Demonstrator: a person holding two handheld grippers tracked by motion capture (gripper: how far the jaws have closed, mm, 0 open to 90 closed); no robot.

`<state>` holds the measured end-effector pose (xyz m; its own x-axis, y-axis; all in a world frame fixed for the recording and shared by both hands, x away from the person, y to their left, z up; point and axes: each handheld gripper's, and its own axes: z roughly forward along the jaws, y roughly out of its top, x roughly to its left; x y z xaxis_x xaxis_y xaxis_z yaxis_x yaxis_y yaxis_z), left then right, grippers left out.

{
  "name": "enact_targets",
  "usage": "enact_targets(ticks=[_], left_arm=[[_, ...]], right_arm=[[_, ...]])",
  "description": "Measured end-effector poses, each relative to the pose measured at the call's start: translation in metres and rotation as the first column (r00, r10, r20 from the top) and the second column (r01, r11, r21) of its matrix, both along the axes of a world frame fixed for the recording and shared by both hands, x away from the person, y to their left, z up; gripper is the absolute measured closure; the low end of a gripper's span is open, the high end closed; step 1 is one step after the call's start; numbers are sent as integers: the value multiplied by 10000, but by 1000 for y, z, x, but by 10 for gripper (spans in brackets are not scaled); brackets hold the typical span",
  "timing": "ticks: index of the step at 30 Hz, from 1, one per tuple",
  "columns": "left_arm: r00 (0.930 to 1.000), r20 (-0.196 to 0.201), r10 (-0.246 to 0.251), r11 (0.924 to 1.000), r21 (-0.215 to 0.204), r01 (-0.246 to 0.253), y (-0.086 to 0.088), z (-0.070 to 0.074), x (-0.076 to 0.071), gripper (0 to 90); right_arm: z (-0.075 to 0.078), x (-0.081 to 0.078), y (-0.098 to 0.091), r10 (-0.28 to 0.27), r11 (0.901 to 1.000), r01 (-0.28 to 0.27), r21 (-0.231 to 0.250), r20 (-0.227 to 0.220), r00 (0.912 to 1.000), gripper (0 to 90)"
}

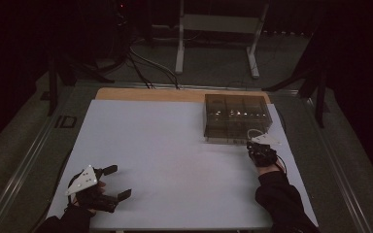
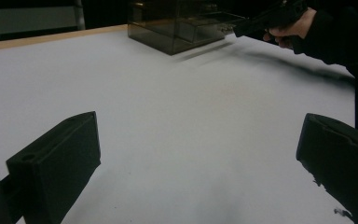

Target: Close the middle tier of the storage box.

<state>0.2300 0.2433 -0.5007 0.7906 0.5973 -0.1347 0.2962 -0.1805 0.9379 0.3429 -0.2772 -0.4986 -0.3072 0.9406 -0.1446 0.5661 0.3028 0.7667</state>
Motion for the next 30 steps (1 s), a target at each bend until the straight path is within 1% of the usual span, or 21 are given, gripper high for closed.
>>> enact_targets(ticks=[10,14,15,18,22,24,28,30], left_arm=[[10000,-12,11,10000,8,-11,0,0,0,11],[10000,23,11,10000,-48,-11,0,0,0,11],[10000,-9,12,10000,1,-12,0,0,0,11],[10000,13,1,10000,-50,-1,0,0,0,11],[10000,-17,16,10000,3,-16,0,0,0,11],[10000,-4,16,10000,-53,-16,0,0,0,11],[10000,-47,5,10000,37,-4,0,0,0,11],[10000,5,-14,10000,-3,14,0,0,0,11]], right_arm=[[0,0,-1,-9,10000,9,-14,-9,10000,900],[-1,1,-1,-6,10000,6,-29,-50,10000,900],[-1,1,-1,-16,10000,15,-46,-40,10000,900],[-1,2,-2,-61,10000,61,-40,-31,10000,900],[0,4,-2,-108,9999,109,-56,25,9999,900],[0,4,-2,-91,9999,91,-88,35,10000,900],[0,5,-2,-115,9999,115,-89,0,9999,900],[0,5,-2,-123,9999,123,-79,-1,9999,900]])
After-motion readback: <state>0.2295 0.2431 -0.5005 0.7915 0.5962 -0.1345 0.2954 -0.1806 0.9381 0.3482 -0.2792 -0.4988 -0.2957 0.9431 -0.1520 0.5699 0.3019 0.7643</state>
